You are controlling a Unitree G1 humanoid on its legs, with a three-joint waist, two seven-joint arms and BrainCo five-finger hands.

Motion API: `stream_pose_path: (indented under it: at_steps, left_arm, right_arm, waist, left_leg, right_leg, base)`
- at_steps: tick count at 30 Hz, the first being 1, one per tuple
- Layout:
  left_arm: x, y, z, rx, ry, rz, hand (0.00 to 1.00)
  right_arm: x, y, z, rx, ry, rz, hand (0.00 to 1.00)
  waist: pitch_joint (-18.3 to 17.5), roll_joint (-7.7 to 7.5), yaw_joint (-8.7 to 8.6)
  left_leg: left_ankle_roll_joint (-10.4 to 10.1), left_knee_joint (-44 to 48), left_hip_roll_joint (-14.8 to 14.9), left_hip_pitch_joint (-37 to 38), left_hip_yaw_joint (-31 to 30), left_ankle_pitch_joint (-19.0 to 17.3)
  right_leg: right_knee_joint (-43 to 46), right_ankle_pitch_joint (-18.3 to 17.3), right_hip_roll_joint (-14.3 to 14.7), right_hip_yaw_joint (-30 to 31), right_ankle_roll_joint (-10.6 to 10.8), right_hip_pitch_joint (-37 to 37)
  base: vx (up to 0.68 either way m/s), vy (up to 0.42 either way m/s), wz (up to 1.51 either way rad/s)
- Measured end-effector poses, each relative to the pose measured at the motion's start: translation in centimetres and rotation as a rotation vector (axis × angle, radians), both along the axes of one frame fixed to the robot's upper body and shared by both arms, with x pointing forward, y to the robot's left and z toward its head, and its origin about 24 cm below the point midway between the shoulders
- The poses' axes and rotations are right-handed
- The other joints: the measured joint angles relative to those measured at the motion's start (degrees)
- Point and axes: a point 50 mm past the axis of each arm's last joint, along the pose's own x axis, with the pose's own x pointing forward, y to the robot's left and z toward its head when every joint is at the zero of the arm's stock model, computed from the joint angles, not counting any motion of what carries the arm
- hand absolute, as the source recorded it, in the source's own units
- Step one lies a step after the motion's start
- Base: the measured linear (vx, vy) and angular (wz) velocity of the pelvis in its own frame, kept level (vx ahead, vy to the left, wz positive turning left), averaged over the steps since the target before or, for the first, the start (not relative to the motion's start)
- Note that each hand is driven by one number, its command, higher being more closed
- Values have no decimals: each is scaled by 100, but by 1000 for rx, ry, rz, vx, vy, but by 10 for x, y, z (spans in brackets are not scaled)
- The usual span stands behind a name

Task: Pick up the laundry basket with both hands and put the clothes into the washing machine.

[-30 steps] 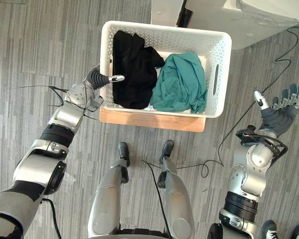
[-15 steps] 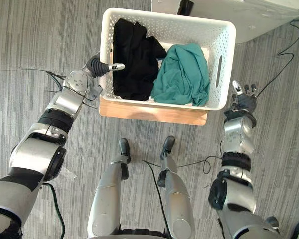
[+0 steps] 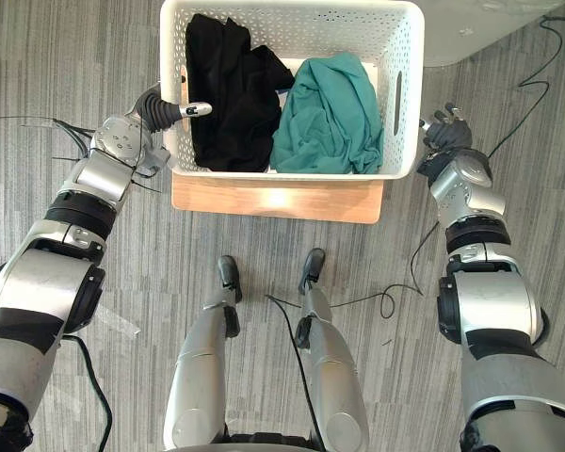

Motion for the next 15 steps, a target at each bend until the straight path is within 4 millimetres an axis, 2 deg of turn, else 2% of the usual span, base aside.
stream_pose_path:
  at_steps: [8, 15]
  left_arm:
    - [0, -2, -1, -20, -16, -8, 0]
    - [0, -1, -3, -21, -13, 0, 0]
  right_arm:
    - [0, -4, 40, -60, -74, -7, 0]
    - [-3, -9, 45, -121, -68, 6, 0]
  waist:
    - [-2, -5, 2]
    - [-3, -8, -22]
  left_leg:
    - [0, 114, 0, -87, -17, -2]
    - [16, 179, 18, -86, -39, -17]
  right_leg:
    - [-2, 6, -12, -111, -4, 7]
    - [13, 10, -8, -116, -4, 45]
  base:
    - [22, 2, 5]
    - [4, 2, 1]
